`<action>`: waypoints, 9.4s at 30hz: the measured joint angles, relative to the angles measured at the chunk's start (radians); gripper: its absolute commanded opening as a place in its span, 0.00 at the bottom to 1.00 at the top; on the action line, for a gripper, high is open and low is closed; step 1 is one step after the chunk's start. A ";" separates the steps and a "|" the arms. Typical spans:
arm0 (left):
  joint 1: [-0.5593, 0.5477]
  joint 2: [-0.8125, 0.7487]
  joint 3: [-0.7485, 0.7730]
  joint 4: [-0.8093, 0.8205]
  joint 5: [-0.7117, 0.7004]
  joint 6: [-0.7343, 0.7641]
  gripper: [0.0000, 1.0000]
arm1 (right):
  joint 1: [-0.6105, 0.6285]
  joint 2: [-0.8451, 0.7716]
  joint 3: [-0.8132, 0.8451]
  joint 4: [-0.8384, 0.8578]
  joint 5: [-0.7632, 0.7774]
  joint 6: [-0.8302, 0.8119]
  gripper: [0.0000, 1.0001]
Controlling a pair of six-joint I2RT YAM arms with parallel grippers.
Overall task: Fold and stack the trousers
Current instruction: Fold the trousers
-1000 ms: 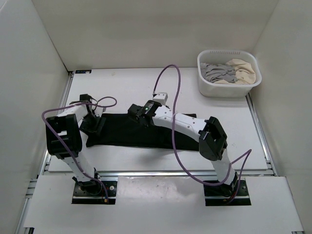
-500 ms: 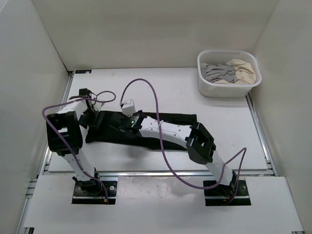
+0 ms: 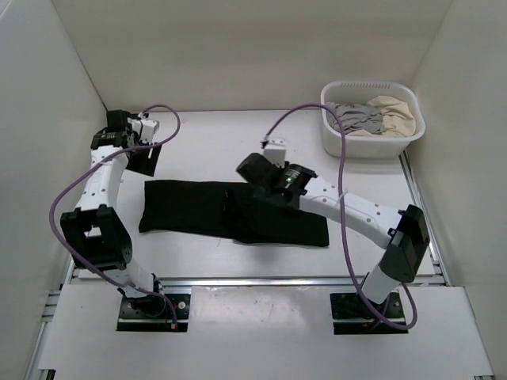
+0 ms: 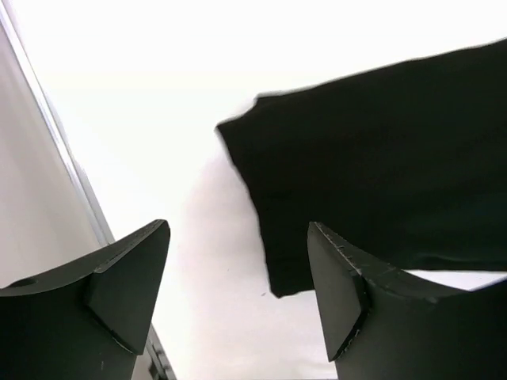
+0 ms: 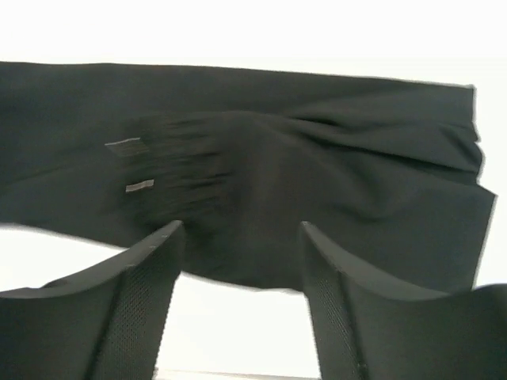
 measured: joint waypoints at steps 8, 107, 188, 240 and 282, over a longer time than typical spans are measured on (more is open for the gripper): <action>-0.072 -0.067 0.042 -0.121 0.301 0.032 0.82 | -0.119 0.106 -0.143 0.107 -0.195 -0.162 0.83; -0.489 0.338 0.141 -0.029 0.168 -0.061 1.00 | -0.996 -0.076 -0.704 0.335 -0.996 -0.289 0.00; -0.335 0.346 0.356 -0.093 0.167 -0.055 1.00 | -0.137 0.158 0.133 0.043 -0.490 -0.327 0.86; -0.566 -0.151 -0.110 0.019 0.170 0.062 1.00 | -0.741 0.106 -0.406 0.419 -1.036 -0.208 0.94; -0.757 -0.140 -0.451 0.149 0.040 0.005 0.79 | -0.777 0.295 -0.288 0.518 -0.891 -0.042 0.79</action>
